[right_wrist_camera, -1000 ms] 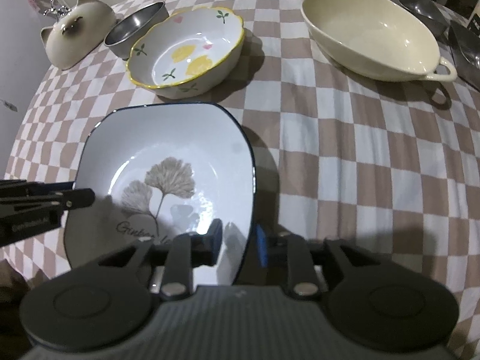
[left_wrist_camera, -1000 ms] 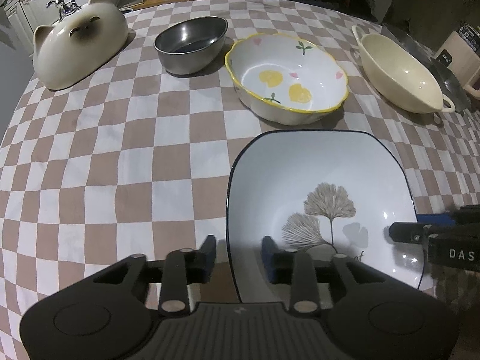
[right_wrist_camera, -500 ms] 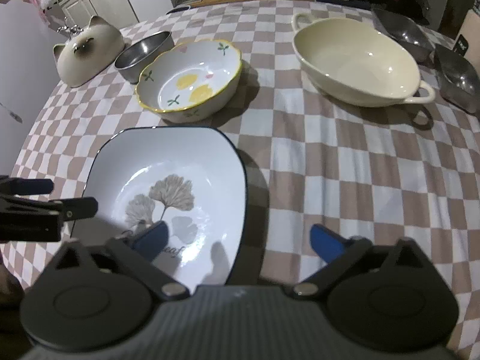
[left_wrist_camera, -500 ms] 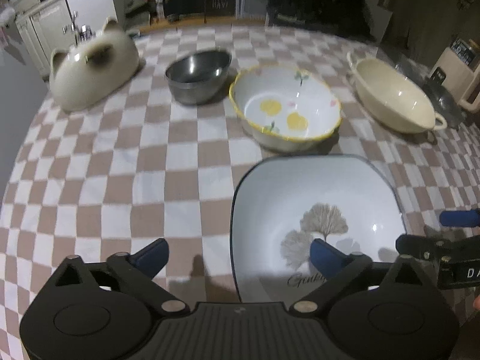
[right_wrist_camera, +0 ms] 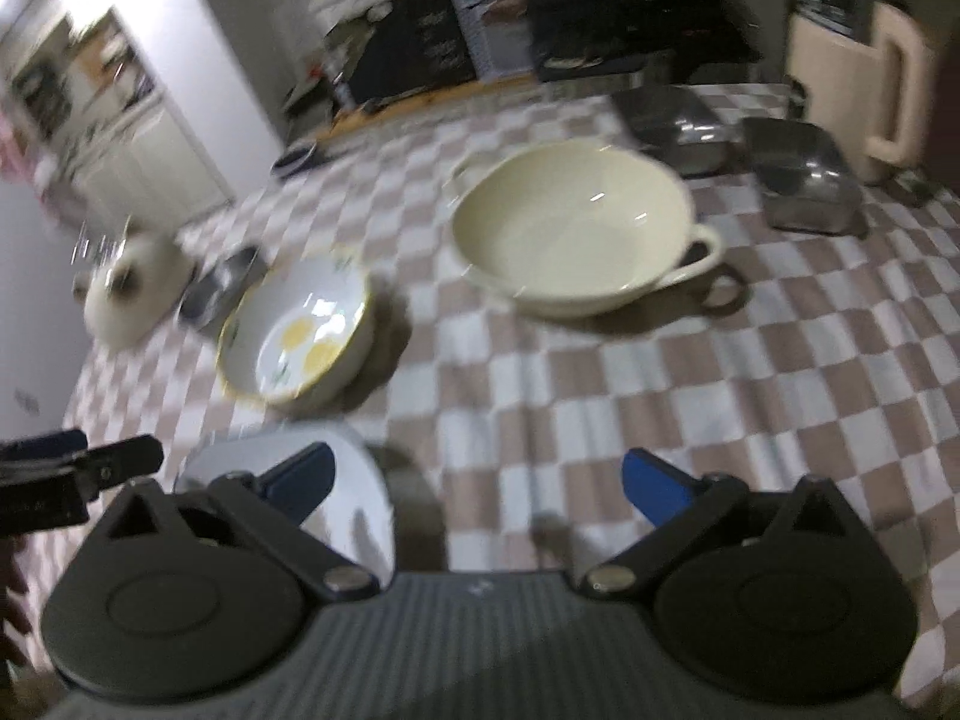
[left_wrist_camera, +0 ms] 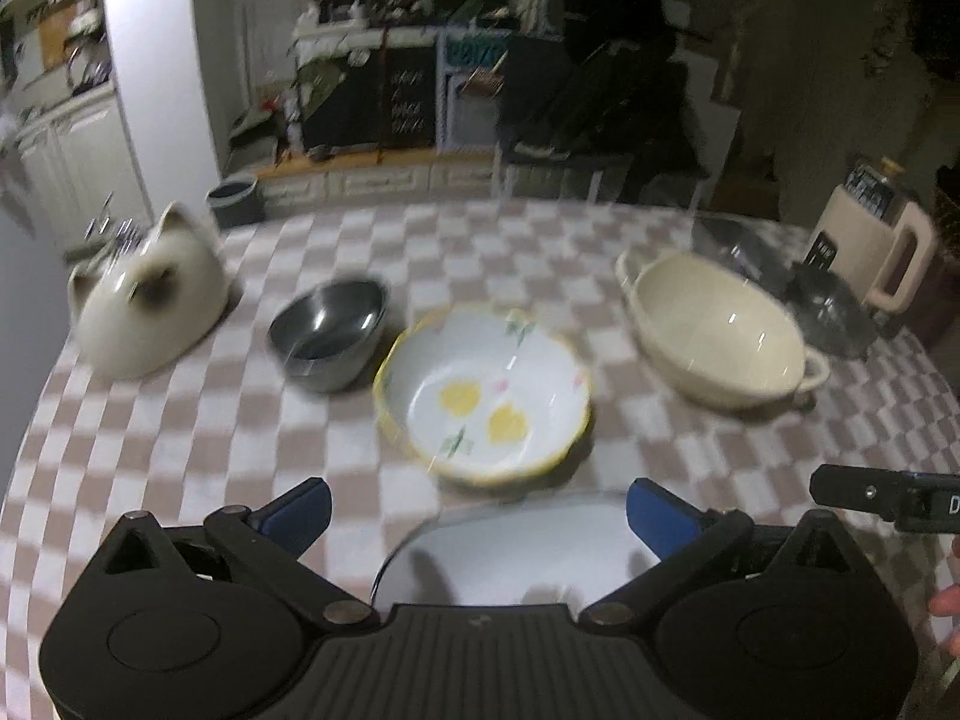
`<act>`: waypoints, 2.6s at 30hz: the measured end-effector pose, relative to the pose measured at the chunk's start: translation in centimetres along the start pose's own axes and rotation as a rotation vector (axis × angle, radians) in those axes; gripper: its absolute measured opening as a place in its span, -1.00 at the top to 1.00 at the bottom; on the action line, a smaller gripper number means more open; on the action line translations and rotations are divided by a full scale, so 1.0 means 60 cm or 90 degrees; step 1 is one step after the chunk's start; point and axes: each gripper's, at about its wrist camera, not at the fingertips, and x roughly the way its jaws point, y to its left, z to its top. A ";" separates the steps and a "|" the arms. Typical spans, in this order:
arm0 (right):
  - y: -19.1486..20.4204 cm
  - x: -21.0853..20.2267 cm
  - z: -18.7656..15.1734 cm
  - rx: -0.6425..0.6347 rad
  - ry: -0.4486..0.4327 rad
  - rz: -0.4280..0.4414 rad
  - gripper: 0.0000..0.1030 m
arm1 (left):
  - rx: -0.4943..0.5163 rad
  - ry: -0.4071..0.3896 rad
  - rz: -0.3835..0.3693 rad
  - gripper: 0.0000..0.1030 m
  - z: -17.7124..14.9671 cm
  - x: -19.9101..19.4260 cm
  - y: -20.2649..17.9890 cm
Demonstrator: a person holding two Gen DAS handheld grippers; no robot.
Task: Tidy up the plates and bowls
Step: 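Move both grippers to the rim of the cream two-handled bowl, then close the right gripper on the bowl rim while the left gripper closes on it too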
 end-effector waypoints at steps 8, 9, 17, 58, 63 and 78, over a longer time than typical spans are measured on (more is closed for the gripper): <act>-0.085 0.011 0.057 0.146 -0.056 -0.006 -0.99 | 0.106 -0.047 -0.020 -1.00 0.102 0.063 -0.079; -0.094 0.015 0.063 0.164 -0.065 -0.007 -0.99 | 0.119 -0.053 -0.021 -1.00 0.112 0.072 -0.088; -0.162 0.069 0.100 0.281 -0.090 -0.034 -0.99 | 0.161 -0.025 -0.094 -1.00 0.196 0.174 -0.149; -0.230 0.184 0.148 0.376 -0.021 -0.009 0.58 | 0.099 0.150 -0.140 0.43 0.248 0.388 -0.161; -0.235 0.187 0.157 0.360 -0.020 -0.002 0.58 | 0.131 0.169 -0.133 0.40 0.235 0.379 -0.165; -0.219 0.196 0.173 0.279 -0.026 -0.036 0.48 | 0.092 0.172 -0.131 0.00 0.260 0.418 -0.168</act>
